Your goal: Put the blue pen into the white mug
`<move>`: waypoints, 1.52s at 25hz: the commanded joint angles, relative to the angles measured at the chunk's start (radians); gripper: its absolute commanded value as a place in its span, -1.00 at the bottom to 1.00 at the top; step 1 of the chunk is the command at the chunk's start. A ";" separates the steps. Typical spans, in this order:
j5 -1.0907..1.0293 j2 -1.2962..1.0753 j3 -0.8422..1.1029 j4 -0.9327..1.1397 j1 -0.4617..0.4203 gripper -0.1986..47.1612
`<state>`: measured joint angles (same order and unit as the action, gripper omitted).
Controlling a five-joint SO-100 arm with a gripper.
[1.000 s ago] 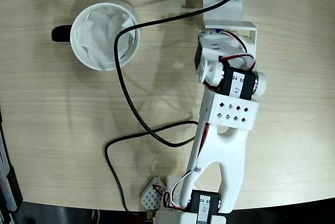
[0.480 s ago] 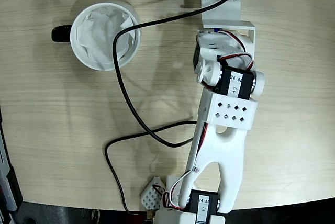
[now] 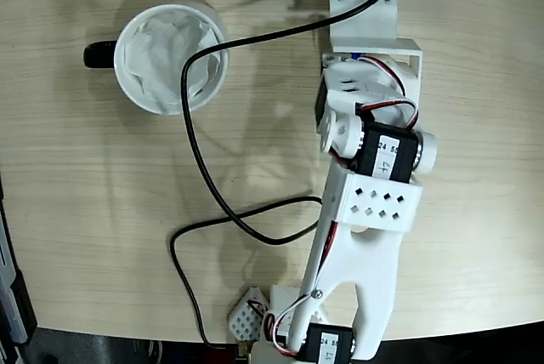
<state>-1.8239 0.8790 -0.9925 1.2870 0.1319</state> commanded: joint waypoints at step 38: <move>0.002 1.095 -0.841 -1.049 -0.296 -0.95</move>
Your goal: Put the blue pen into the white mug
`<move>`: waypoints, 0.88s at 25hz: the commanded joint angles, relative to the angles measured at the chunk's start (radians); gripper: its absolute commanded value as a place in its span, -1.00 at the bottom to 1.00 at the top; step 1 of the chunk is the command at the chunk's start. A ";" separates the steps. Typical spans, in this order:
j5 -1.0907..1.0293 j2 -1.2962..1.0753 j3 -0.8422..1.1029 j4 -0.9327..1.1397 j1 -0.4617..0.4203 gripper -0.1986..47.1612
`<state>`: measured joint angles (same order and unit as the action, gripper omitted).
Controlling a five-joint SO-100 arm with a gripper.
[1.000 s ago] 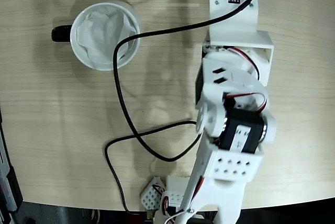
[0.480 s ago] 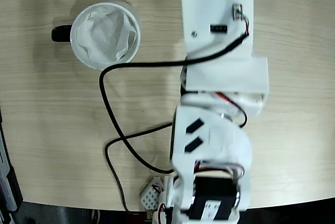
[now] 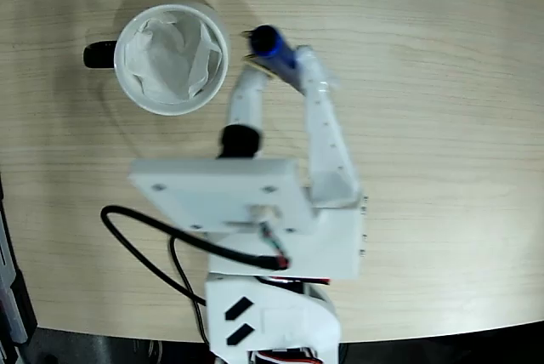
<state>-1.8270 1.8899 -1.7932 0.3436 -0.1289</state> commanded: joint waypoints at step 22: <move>0.273 0.207 -0.744 -1.029 -0.276 -0.95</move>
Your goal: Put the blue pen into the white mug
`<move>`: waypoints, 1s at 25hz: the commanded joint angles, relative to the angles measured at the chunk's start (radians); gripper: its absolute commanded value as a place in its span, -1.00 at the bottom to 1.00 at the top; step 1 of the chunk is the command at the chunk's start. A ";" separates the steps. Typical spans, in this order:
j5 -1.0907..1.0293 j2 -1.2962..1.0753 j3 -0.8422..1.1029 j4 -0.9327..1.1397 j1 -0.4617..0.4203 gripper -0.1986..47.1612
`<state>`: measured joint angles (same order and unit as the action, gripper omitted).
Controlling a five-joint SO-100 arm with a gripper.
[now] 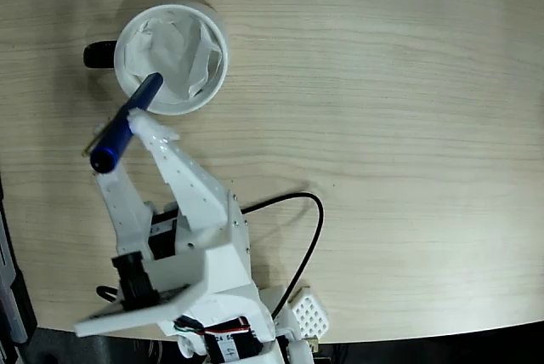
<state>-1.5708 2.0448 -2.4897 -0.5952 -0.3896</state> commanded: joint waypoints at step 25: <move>0.097 -0.270 -0.097 -0.199 0.067 -0.95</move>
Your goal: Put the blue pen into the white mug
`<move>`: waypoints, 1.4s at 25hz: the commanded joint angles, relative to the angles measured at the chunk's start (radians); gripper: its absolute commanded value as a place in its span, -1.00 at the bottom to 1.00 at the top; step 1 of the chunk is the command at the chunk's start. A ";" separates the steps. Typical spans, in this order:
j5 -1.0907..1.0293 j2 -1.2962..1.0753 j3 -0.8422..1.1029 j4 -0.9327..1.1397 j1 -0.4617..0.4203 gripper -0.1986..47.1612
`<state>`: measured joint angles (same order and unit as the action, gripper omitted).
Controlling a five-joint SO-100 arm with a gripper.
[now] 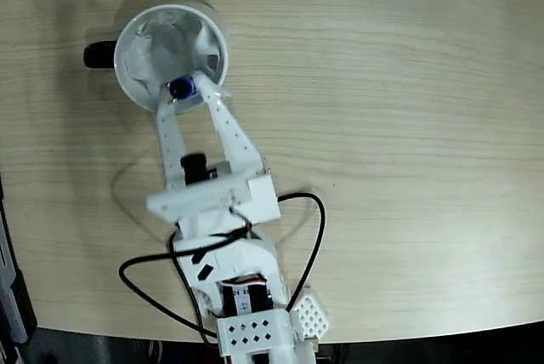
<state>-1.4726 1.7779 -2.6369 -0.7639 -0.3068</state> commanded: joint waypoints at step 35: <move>0.888 0.368 -0.021 0.067 0.419 -0.99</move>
<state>-0.6596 2.0908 -2.6553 -0.6964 0.0522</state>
